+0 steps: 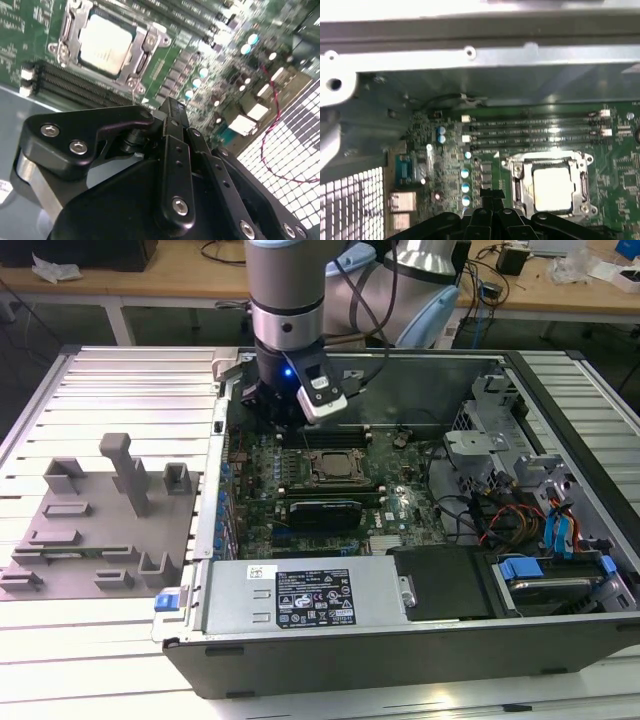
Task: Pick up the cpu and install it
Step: 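Install the first cpu locking lever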
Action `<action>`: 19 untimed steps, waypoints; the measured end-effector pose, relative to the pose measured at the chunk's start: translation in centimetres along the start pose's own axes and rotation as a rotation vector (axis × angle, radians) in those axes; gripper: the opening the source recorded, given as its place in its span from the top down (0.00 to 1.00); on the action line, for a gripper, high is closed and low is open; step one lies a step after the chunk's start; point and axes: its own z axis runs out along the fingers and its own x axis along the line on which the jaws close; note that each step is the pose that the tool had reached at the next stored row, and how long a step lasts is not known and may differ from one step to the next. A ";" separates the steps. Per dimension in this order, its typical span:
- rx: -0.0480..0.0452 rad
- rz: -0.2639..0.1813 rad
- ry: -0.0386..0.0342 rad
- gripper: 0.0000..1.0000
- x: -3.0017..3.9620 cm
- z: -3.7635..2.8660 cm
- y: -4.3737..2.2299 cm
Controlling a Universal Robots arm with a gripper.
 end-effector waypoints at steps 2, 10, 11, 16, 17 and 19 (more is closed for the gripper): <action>-0.0270 0.001 -0.0003 0.89 0.08 0.00 0.00; -0.1275 0.003 -0.0006 0.89 0.27 0.00 -0.01; -0.1277 0.003 -0.0005 0.89 0.21 0.01 -0.01; -0.1276 0.004 0.0004 0.89 -1.77 0.09 -0.03; -0.1277 0.004 0.0006 0.89 -1.96 0.10 -0.05; -0.1274 0.004 0.0011 0.89 -2.38 0.12 -0.13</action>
